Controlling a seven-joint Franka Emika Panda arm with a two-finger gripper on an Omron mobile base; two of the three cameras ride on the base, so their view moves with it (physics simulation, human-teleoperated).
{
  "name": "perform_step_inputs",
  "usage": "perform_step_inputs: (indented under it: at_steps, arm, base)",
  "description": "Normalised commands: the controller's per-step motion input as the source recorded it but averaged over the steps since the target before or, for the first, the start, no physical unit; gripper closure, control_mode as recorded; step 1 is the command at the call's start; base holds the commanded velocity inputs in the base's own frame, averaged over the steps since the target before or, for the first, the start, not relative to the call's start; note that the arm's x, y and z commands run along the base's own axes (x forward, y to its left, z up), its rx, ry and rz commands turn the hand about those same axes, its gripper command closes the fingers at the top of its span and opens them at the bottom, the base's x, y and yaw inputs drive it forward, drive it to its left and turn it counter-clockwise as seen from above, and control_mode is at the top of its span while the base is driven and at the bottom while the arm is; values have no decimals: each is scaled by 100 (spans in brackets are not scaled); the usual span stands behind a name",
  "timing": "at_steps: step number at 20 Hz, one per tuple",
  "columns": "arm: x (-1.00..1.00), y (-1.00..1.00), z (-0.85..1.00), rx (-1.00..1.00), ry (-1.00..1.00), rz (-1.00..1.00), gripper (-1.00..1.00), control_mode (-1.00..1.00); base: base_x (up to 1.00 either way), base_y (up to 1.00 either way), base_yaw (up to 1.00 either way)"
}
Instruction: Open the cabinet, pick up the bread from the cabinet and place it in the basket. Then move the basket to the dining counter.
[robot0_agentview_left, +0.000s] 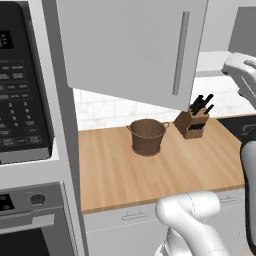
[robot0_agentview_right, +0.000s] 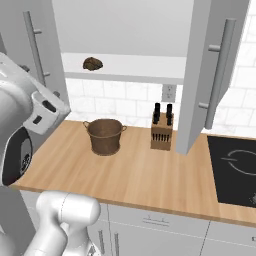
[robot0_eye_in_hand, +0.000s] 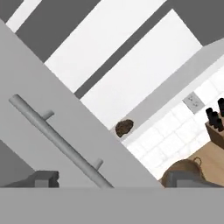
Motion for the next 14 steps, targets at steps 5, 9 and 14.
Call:
perform_step_inputs:
  at_steps: [5, 9, 14]
  arm:
    - [63, -95, 2, 42, 29, 2, -100, -100]
    - [100, -41, -36, 40, 29, 18, -100, -100]
    - [100, 17, -57, 23, 13, 33, -100, -100]
  base:
    - [0, 0, 0]
    - [0, 0, 0]
    - [0, 0, 0]
